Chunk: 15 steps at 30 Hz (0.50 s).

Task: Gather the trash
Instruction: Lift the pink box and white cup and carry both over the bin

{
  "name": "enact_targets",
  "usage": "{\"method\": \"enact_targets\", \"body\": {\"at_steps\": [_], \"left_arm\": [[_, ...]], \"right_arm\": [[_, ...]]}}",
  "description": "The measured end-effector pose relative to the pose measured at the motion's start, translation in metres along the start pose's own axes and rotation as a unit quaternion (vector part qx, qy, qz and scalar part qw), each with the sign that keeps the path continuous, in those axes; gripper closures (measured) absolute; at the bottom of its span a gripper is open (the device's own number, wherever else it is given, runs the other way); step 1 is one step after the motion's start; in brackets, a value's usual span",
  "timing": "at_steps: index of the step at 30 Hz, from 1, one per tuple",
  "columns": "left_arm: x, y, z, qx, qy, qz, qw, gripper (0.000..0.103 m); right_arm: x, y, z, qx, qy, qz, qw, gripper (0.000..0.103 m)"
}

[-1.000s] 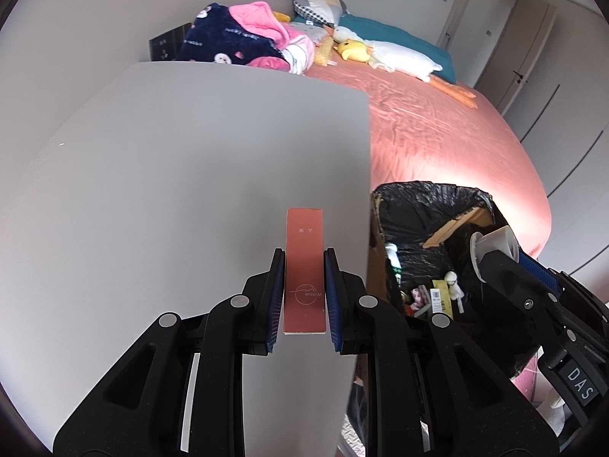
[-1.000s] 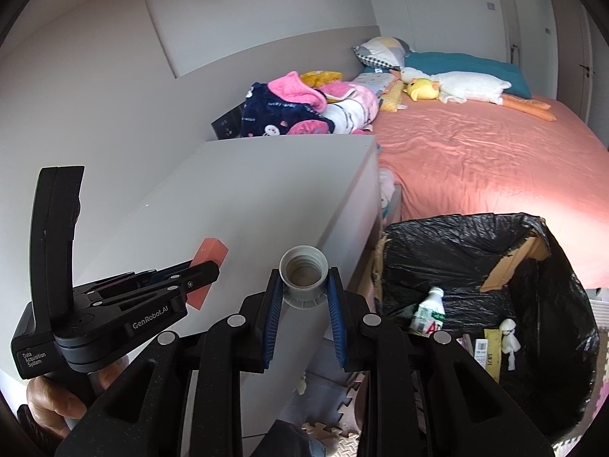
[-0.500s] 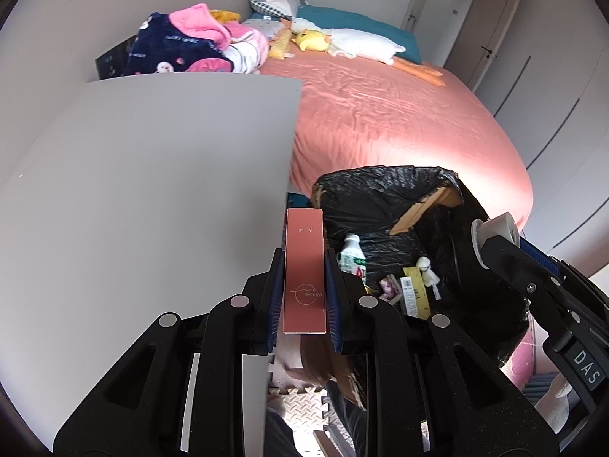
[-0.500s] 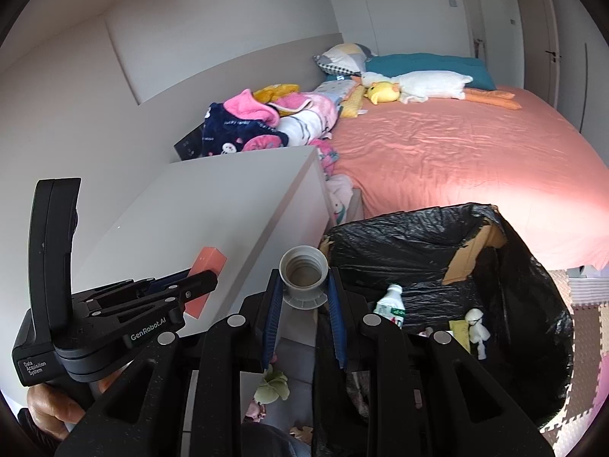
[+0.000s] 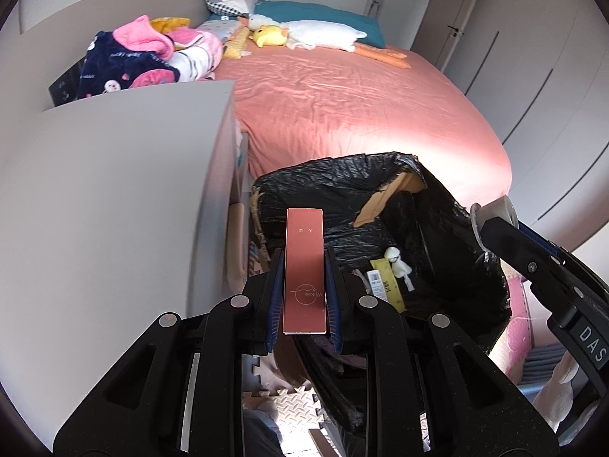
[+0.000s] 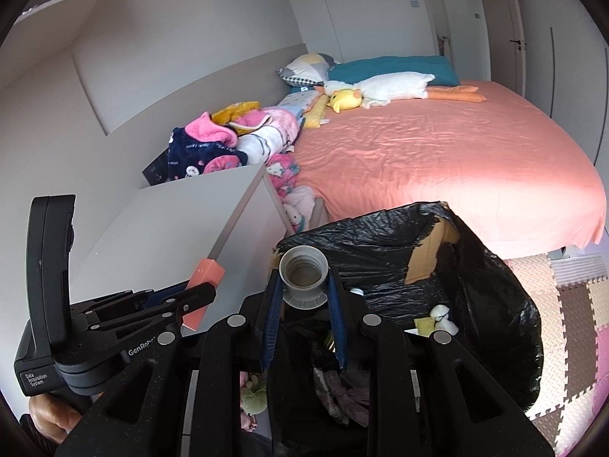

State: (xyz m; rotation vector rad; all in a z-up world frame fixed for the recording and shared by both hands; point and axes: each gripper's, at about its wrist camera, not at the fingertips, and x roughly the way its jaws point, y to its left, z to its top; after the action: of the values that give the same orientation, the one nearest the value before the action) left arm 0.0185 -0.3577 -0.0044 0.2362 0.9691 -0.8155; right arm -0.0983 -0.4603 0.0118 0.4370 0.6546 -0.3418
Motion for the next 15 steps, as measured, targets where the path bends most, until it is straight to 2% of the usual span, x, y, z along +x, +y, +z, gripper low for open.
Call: {"method": "enact_targets", "body": {"at_steps": [15], "left_arm": [[0.014, -0.051, 0.012, 0.057, 0.013, -0.036, 0.9976, 0.083]], "right_arm": [[-0.018, -0.051, 0.004, 0.042, -0.017, -0.039, 0.998, 0.078]]}}
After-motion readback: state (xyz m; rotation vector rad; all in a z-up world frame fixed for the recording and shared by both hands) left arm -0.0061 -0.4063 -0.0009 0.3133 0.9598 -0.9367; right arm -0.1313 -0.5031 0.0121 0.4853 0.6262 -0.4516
